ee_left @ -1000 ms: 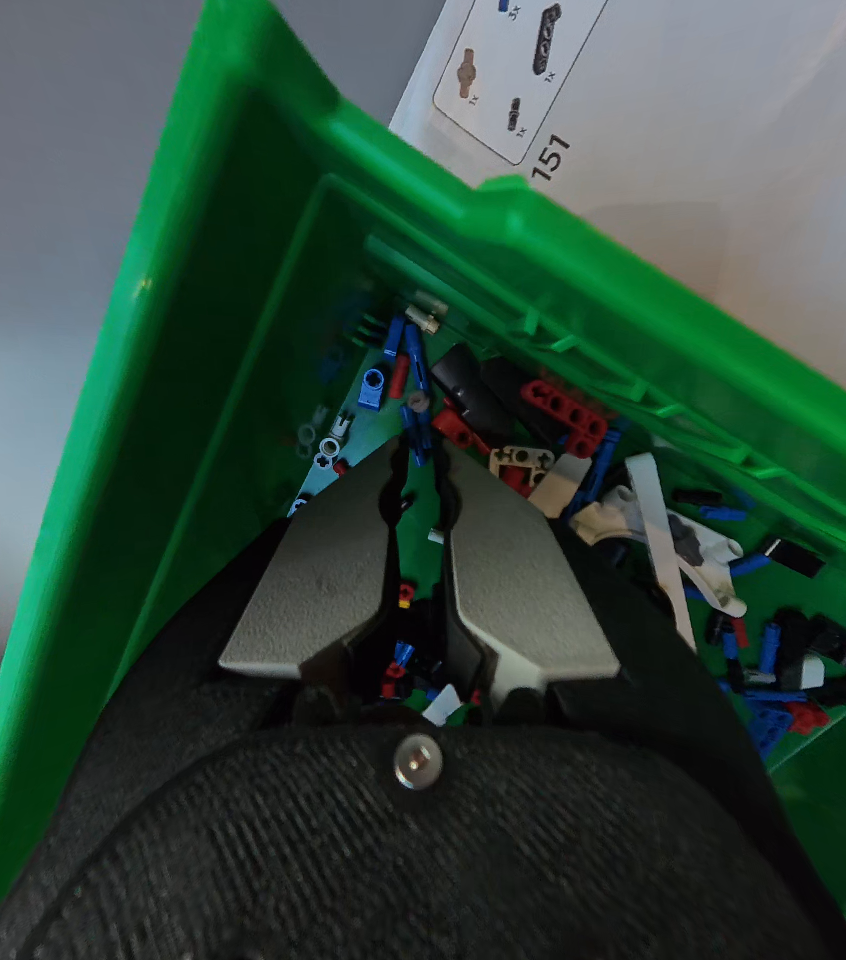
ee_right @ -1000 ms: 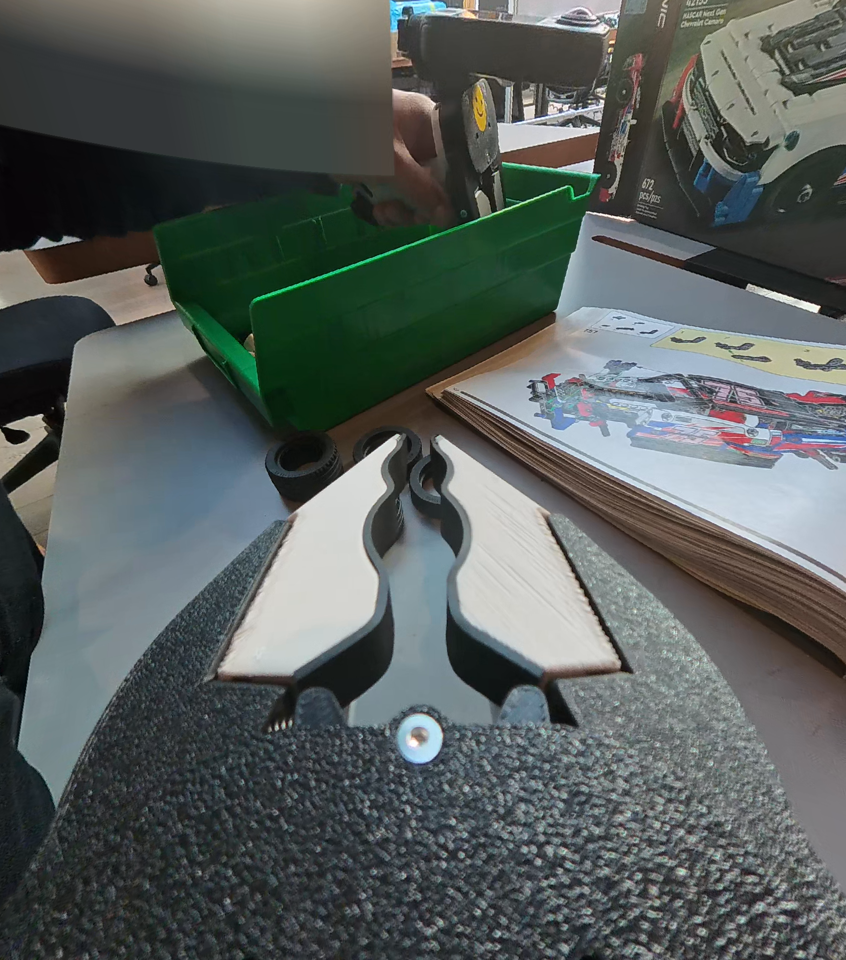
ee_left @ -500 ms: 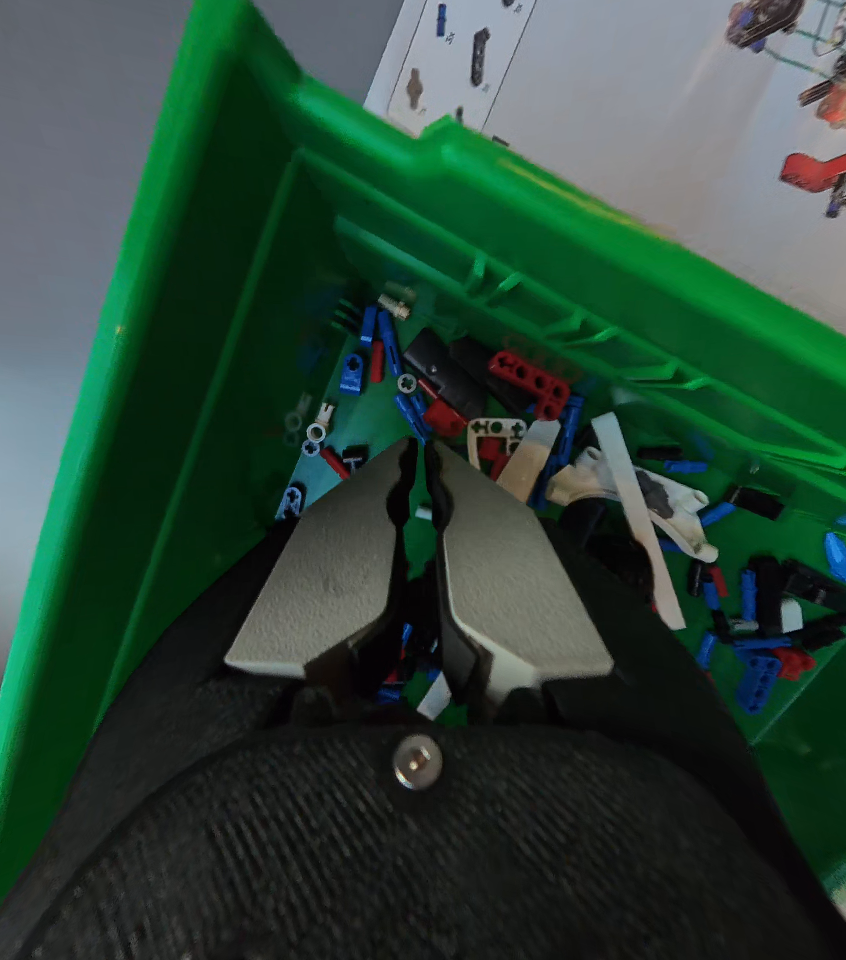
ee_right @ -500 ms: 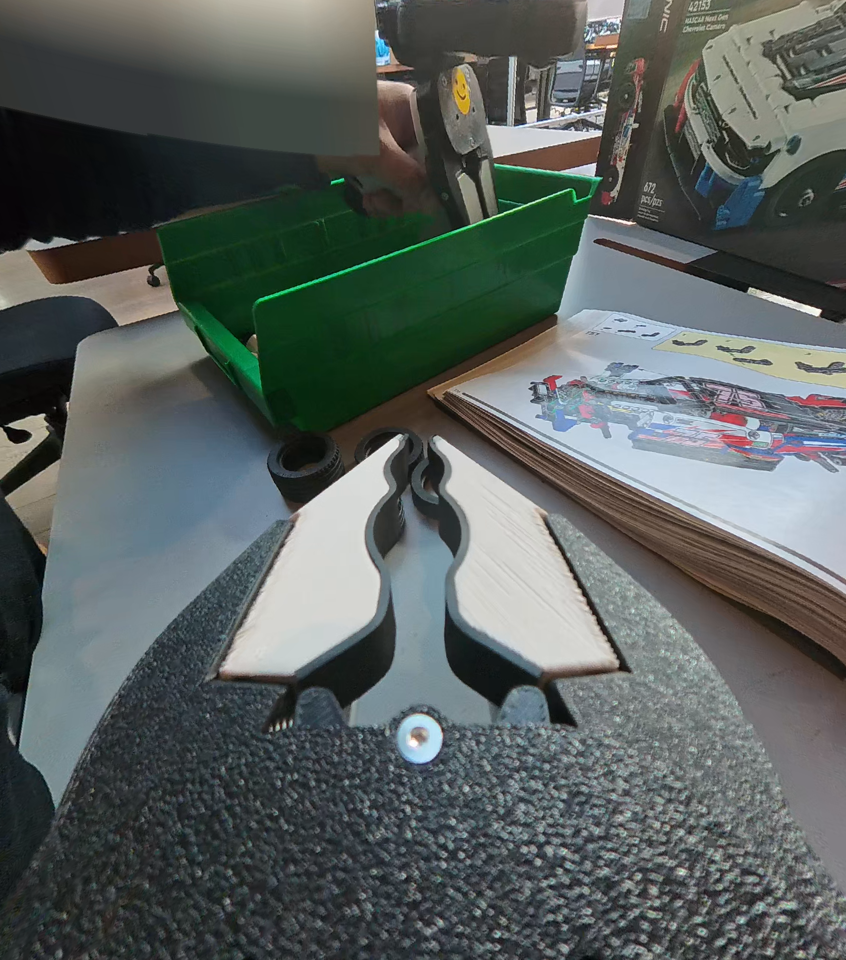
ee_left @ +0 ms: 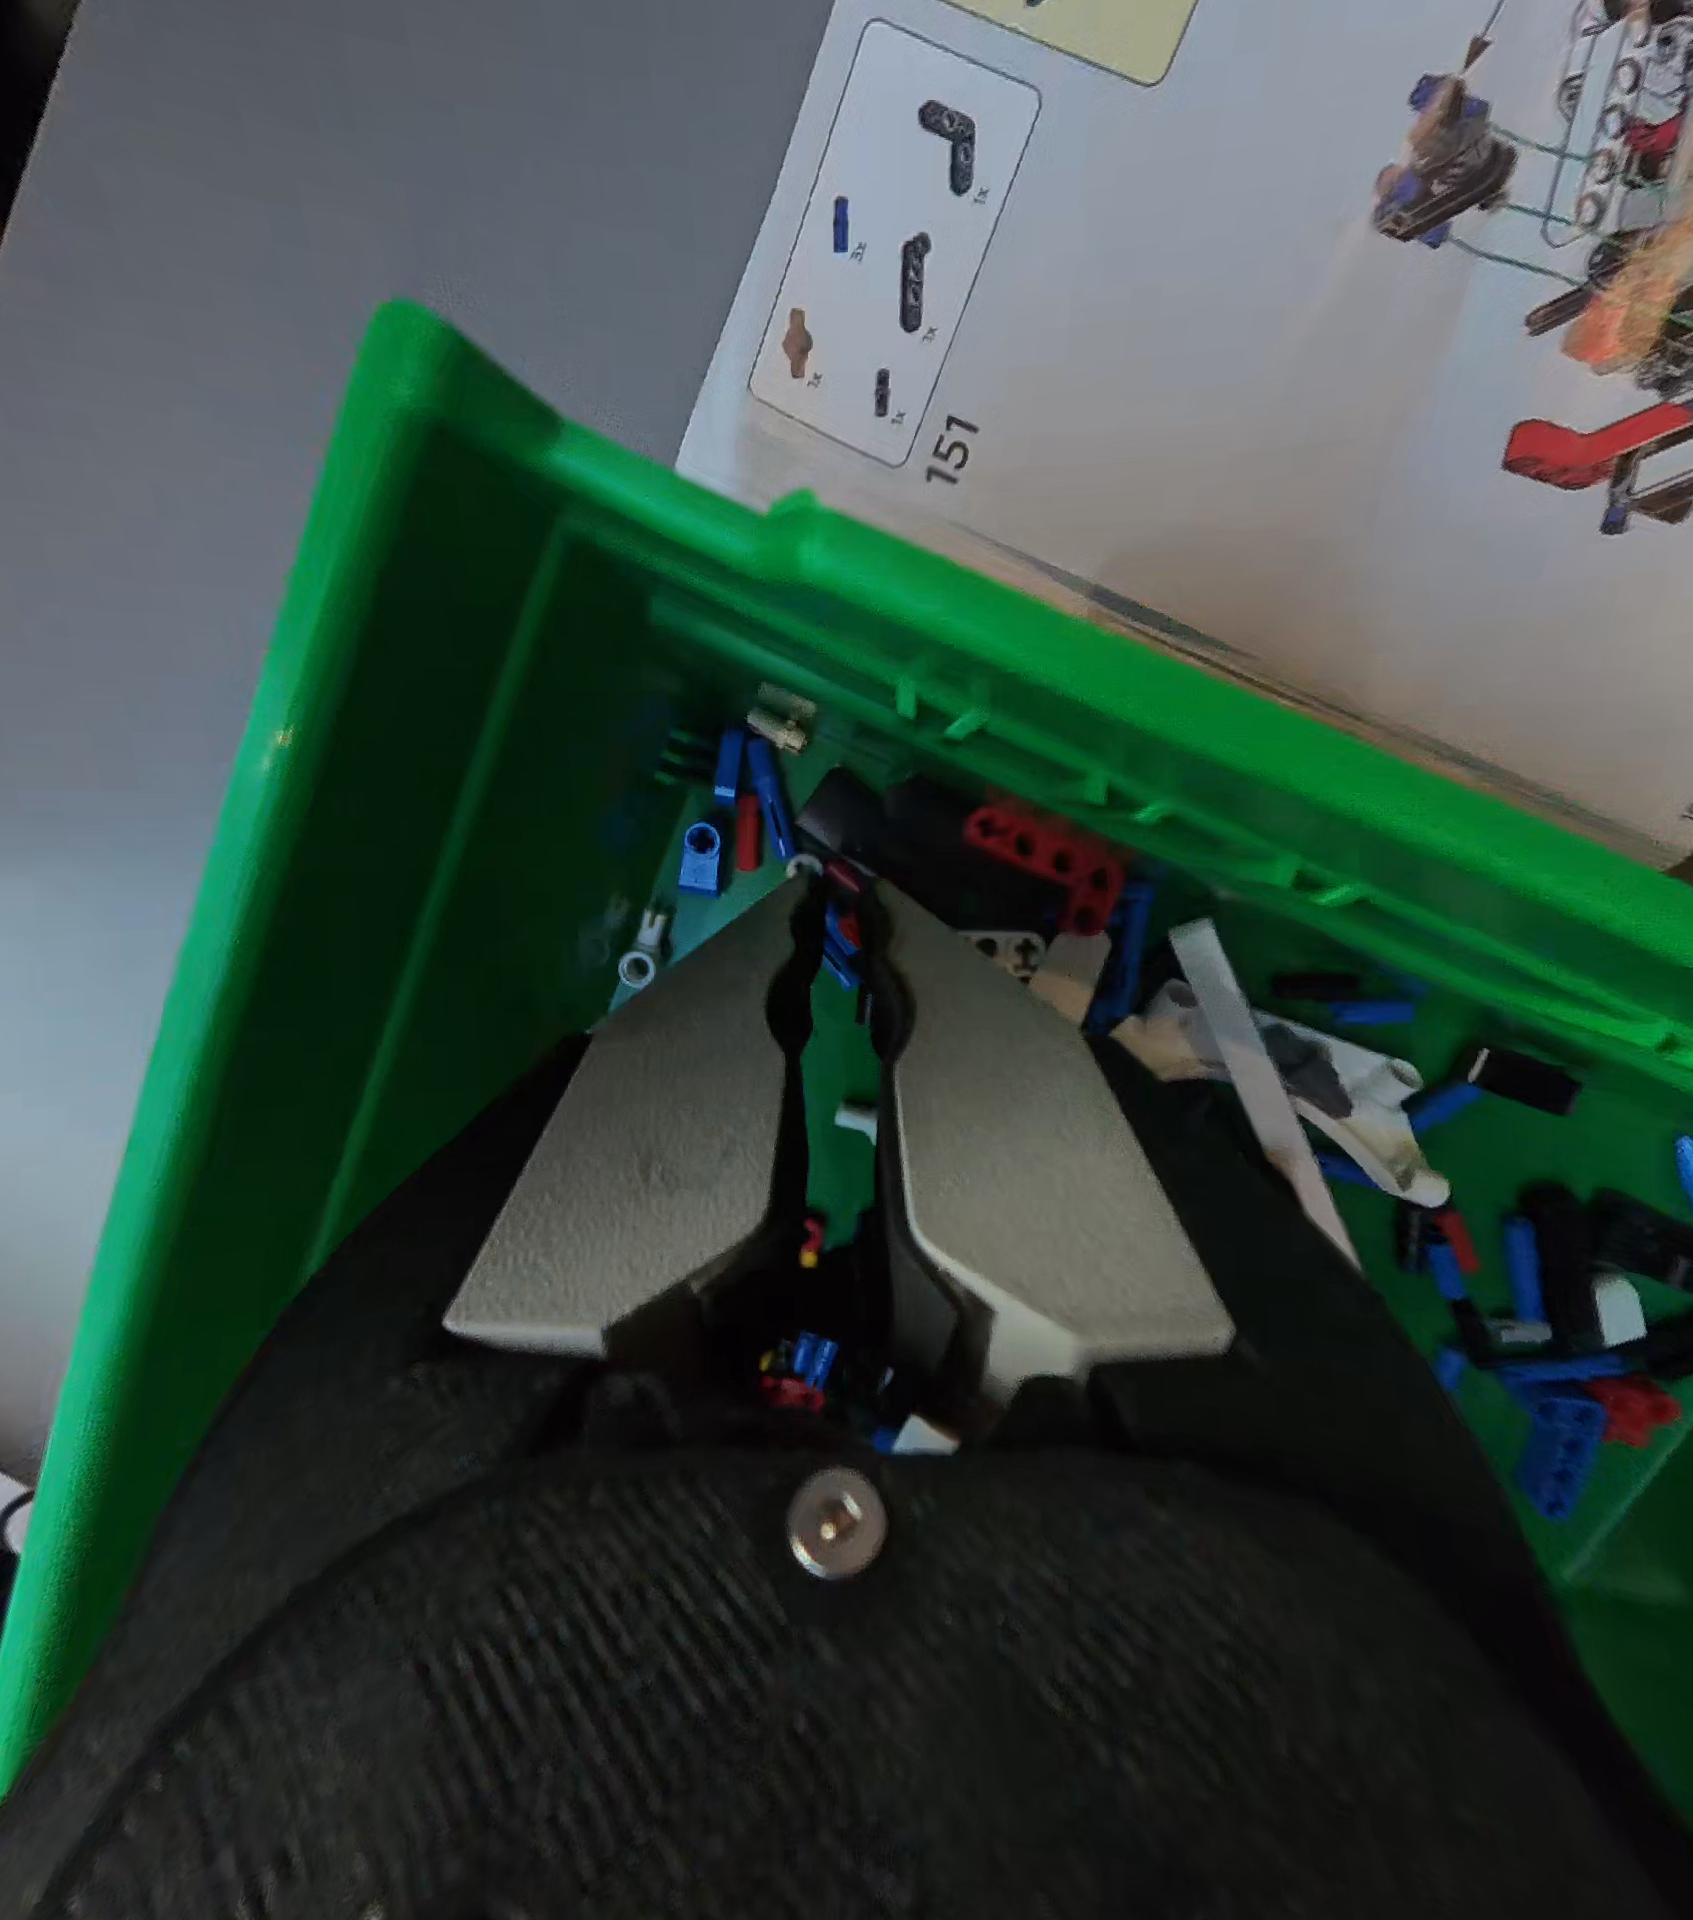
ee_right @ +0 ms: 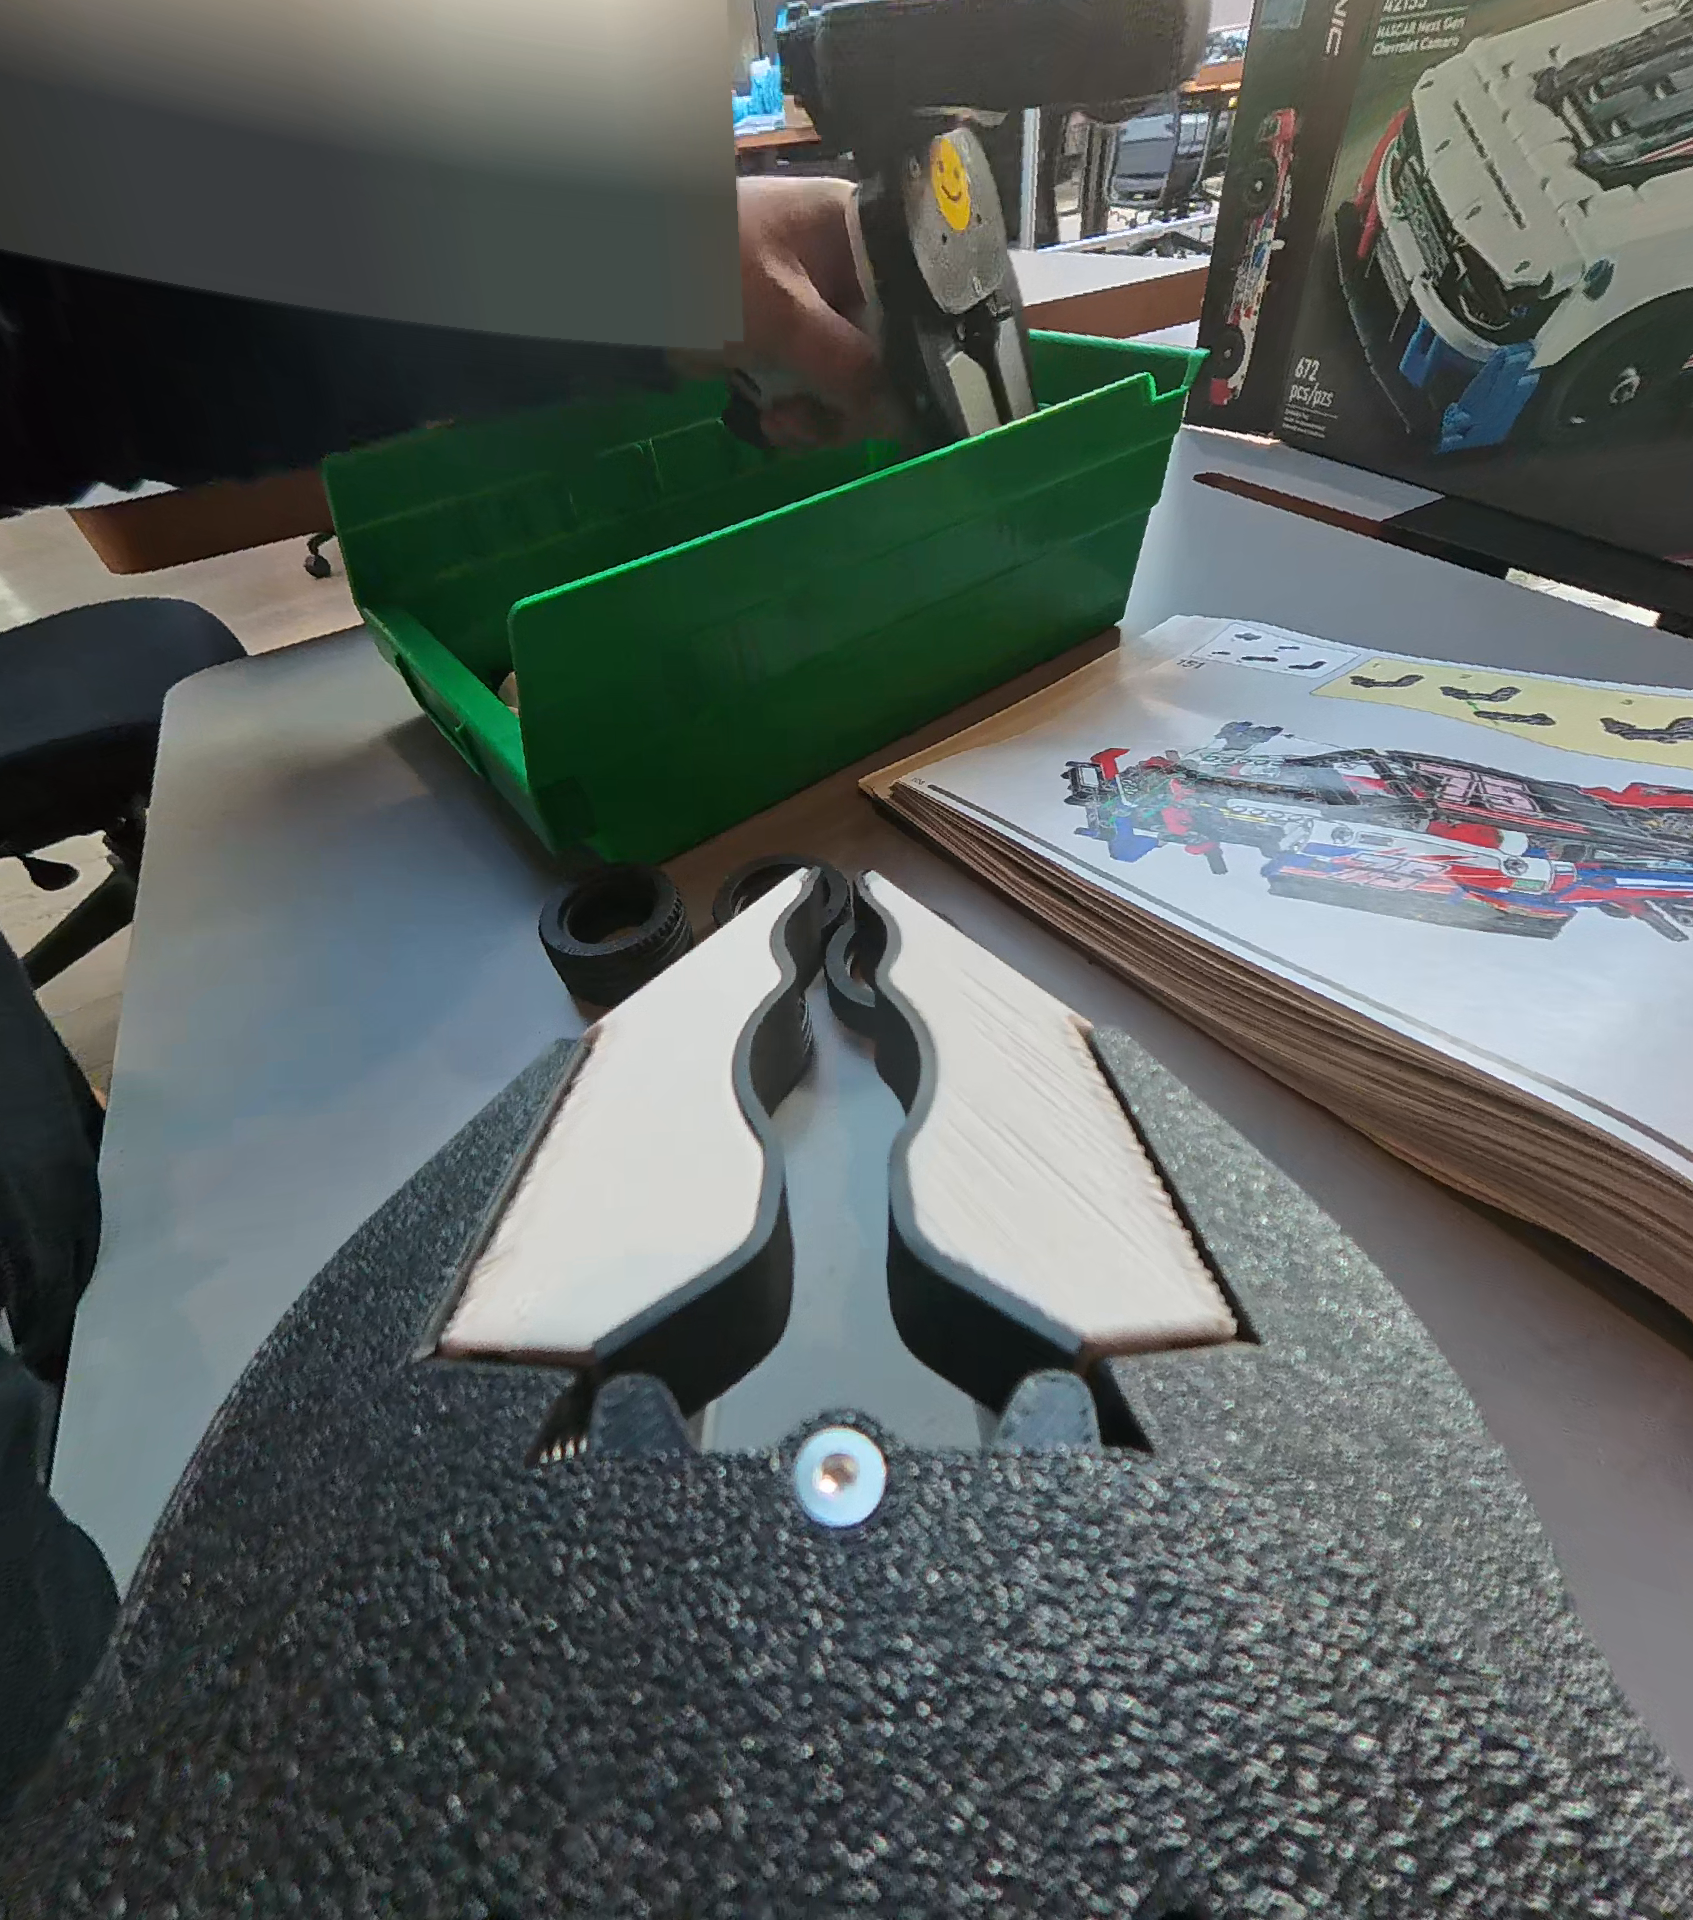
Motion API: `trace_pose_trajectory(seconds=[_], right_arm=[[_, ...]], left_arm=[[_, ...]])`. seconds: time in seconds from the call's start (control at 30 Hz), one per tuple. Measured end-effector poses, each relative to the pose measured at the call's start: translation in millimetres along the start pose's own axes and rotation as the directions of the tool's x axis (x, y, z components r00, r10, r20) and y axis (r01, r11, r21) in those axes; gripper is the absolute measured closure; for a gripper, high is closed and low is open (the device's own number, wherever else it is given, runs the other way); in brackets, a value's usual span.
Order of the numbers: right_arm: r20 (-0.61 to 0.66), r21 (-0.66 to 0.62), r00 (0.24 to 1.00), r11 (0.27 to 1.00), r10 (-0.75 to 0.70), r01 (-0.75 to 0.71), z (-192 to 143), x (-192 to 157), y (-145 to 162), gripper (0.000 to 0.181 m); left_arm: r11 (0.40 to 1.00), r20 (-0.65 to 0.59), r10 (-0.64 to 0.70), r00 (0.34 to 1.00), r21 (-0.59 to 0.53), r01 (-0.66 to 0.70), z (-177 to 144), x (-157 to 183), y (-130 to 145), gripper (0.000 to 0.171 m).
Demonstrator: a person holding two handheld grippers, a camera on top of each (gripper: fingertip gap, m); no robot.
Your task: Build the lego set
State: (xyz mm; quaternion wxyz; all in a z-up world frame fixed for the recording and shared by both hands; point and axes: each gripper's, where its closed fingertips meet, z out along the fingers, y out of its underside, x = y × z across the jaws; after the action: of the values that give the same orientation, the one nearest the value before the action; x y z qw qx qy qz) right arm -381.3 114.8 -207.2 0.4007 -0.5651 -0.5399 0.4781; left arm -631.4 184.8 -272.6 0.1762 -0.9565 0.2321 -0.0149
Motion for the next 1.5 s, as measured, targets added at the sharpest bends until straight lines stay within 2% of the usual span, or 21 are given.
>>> trace_pose_trajectory(seconds=[0.07, 0.17, 0.23, 0.33, 0.43, 0.57, 0.63, 0.7, 0.77, 0.87, 0.93, 1.13, 1.17, 1.37, 1.5], right_arm=[[-0.003, 0.002, 1.000, 1.000, -0.001, 0.001, -0.2, 0.3, -0.3, 0.177], [-0.010, 0.015, 1.000, 1.000, 0.002, -0.002, -1.8, 1.4, -1.8, 0.177], [-0.007, 0.017, 1.000, 1.000, 0.010, -0.010, -1.8, 2.1, -2.1, 0.178], [0.006, 0.006, 1.000, 1.000, 0.012, -0.012, -0.6, 0.6, -0.8, 0.178], [0.003, 0.003, 1.000, 1.000, 0.003, -0.003, -0.2, -0.1, -0.3, 0.178], [-0.003, 0.013, 1.000, 1.000, 0.008, -0.007, -1.3, 1.2, -1.6, 0.178], [-0.002, 0.011, 1.000, 1.000, 0.009, -0.009, -1.1, 1.4, -1.4, 0.178], [0.000, 0.006, 1.000, 1.000, 0.005, -0.005, -0.5, 0.7, -0.8, 0.178], [0.001, 0.003, 1.000, 1.000, 0.002, -0.002, -0.2, 0.2, -0.5, 0.178], [-0.001, 0.008, 1.000, 1.000, 0.005, -0.005, -0.7, 0.7, -1.1, 0.178], [-0.003, 0.012, 1.000, 1.000, 0.008, -0.008, -1.2, 1.3, -1.6, 0.178], [0.000, 0.017, 1.000, 1.000, 0.015, -0.015, -1.9, 1.7, -2.2, 0.178], [0.000, 0.018, 1.000, 1.000, 0.016, -0.016, -1.9, 1.8, -2.3, 0.178], [0.001, 0.025, 1.000, 0.999, 0.024, -0.024, -2.9, 2.5, -3.1, 0.178], [0.003, 0.028, 1.000, 0.999, 0.024, -0.024, -3.3, 2.4, -3.3, 0.178]], left_arm=[[0.997, 0.007, 0.037, 0.999, -0.060, -0.037, 7.0, 1.3, 7.8, 0.171], [0.977, 0.010, 0.048, 0.999, -0.209, -0.045, -2.2, 1.6, 41.5, 0.171], [0.983, 0.035, 0.053, 0.998, -0.175, -0.046, -8.5, -0.9, 46.0, 0.171], [0.986, 0.066, 0.057, 0.996, -0.163, -0.045, -17.2, -8.7, 48.1, 0.160], [0.993, 0.088, 0.001, 0.996, -0.114, 0.009, -22.5, -21.2, 43.1, 0.160], [0.990, 0.097, -0.055, 0.994, -0.124, 0.067, -28.7, -32.4, 50.0, 0.157], [0.991, 0.106, -0.018, 0.994, -0.130, 0.032, -31.0, -34.4, 50.3, 0.161], [0.988, 0.083, 0.045, 0.996, -0.151, -0.032, -28.9, -30.7, 49.5, 0.157], [0.971, 0.036, 0.174, 0.984, -0.170, -0.165, -24.9, -23.4, 48.1, 0.154], [0.886, 0.026, 0.427, 0.904, -0.210, -0.413, -20.9, -24.9, 47.3, 0.145], [0.831, 0.041, 0.531, 0.846, -0.220, -0.511, -19.9, -30.7, 43.7, 0.154], [0.764, -0.063, 0.594, 0.802, -0.267, -0.587, -11.2, -28.5, 53.0, 0.158], [0.757, -0.085, 0.596, 0.798, -0.271, -0.595, -10.7, -26.2, 54.9, 0.163], [0.722, -0.082, 0.634, 0.769, -0.294, -0.626, -6.2, -25.9, 51.4, 0.164], [0.719, -0.079, 0.643, 0.762, -0.281, -0.636, -6.9, -23.1, 44.9, 0.159]])
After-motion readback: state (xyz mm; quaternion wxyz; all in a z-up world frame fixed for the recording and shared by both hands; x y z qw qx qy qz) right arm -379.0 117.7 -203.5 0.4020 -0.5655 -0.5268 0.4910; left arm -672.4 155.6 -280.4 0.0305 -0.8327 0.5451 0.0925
